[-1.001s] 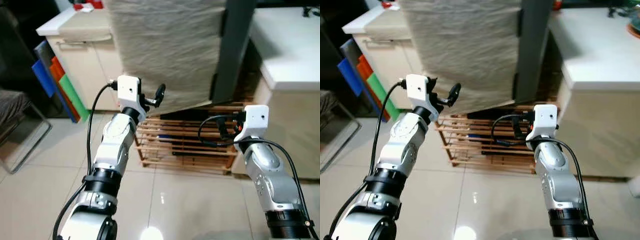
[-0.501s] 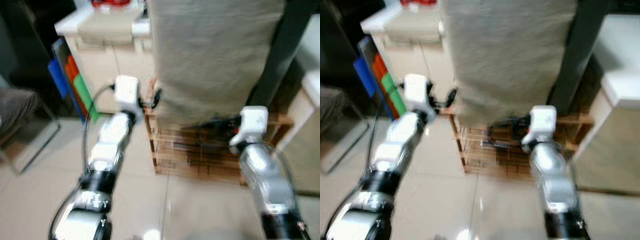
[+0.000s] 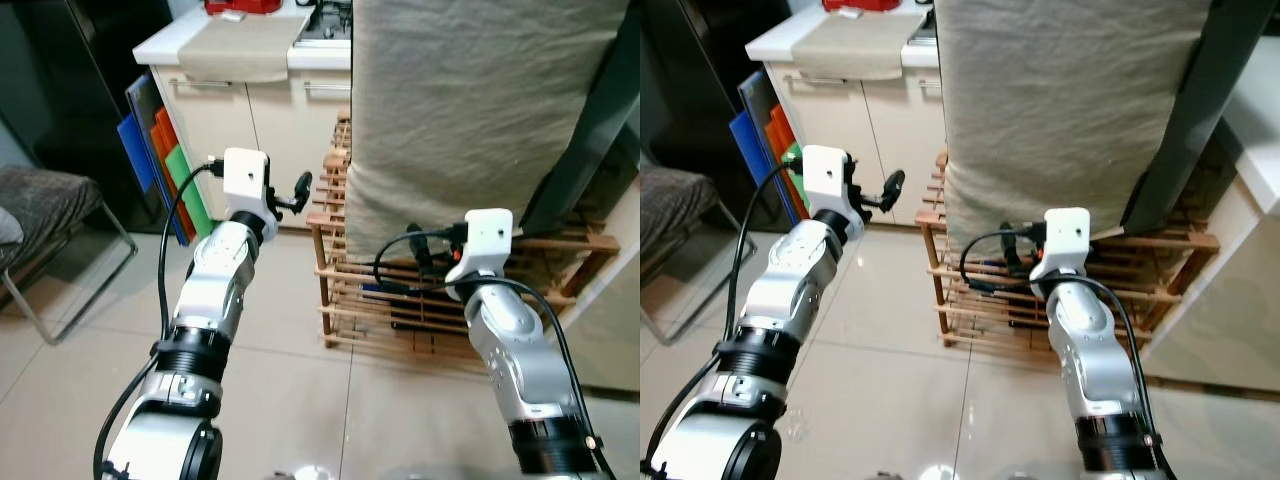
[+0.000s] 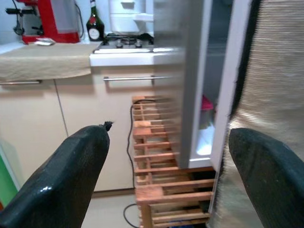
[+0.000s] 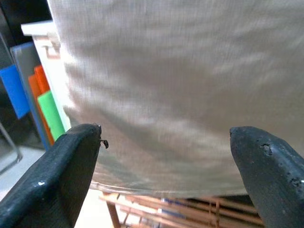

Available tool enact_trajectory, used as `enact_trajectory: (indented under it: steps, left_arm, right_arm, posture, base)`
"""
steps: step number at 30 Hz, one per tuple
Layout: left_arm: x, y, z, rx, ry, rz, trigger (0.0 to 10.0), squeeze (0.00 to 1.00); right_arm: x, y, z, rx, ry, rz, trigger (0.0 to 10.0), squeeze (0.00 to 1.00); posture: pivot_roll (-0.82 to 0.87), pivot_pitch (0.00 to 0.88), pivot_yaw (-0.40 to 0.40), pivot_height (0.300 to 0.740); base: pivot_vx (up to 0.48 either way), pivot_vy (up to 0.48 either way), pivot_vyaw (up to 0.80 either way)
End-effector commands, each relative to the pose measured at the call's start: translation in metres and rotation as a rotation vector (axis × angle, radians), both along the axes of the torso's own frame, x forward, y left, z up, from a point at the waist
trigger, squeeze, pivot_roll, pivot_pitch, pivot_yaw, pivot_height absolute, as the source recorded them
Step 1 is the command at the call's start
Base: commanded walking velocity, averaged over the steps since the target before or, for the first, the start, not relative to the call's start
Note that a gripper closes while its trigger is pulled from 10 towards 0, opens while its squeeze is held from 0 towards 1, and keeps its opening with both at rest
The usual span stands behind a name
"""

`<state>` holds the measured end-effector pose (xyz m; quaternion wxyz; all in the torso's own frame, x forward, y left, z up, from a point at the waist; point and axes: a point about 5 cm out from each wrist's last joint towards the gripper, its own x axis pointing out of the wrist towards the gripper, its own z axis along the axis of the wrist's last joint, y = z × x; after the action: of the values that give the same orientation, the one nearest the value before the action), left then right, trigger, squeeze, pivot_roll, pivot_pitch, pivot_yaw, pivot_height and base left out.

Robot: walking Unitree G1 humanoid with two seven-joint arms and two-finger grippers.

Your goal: Restocking fridge

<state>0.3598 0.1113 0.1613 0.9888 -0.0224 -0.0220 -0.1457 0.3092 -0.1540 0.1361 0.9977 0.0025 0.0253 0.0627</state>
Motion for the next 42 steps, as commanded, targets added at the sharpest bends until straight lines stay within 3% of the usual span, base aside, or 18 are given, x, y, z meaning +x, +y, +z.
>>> enact_trajectory:
  steps: [1,8,13,21,29,32,33,37,42]
  left_arm:
    - [-0.001,0.0,-0.002,0.004,0.013,0.002,10.0,0.0]
    - [-0.008,-0.001,-0.003,0.0,0.008,-0.005,10.0,0.0]
    - [-0.021,0.006,-0.004,0.017,-0.005,0.003,10.0,0.0]
    - [-0.046,0.019,-0.007,0.034,0.005,0.031,10.0,0.0]
    - [-0.077,0.028,0.001,0.061,0.031,0.056,10.0,0.0]
    - [-0.08,0.028,0.001,0.065,0.038,0.055,10.0,0.0]
    - [-0.088,0.029,-0.002,0.066,0.063,0.066,10.0,0.0]
    - [-0.097,0.028,-0.004,0.058,0.085,0.081,10.0,0.0]
    - [-0.091,0.02,0.0,0.033,0.071,0.078,10.0,0.0]
  right_arm:
    - [0.009,0.012,0.006,-0.014,-0.029,0.024,10.0,0.0]
    - [0.026,0.031,0.015,-0.037,-0.066,0.057,10.0,0.0]
    - [0.05,0.042,0.028,-0.026,-0.089,0.034,10.0,0.0]
    - [0.063,0.044,0.038,-0.039,-0.115,0.026,10.0,0.0]
    - [0.1,0.058,0.079,-0.088,-0.15,0.043,10.0,0.0]
    - [0.103,0.059,0.083,-0.096,-0.149,0.039,10.0,0.0]
    - [0.107,0.059,0.09,-0.113,-0.139,0.015,10.0,0.0]
    - [0.11,0.064,0.099,-0.15,-0.152,0.022,10.0,0.0]
    - [0.11,0.074,0.117,-0.087,-0.237,0.063,10.0,0.0]
  posture:
    - [-0.13,0.0,0.091,0.74]
    - [-0.1,0.0,0.07,0.74]
    - [-0.05,0.0,0.032,0.74]
    - [0.02,0.0,-0.015,0.74]
    - [0.12,0.12,-0.05,0.74]
    - [0.13,0.132,-0.053,0.74]
    - [0.16,0.164,-0.065,0.74]
    - [0.17,0.165,-0.082,0.74]
    - [0.12,0.127,-0.107,0.74]
  base:
    - [0.0,0.0,0.0]
    - [0.0,0.0,0.0]
    - [0.0,0.0,0.0]
    - [0.0,0.0,0.0]
    - [0.0,0.0,0.0]
    - [0.0,0.0,0.0]
    - [0.0,0.0,0.0]
    - [0.0,0.0,0.0]
    - [0.0,0.0,0.0]
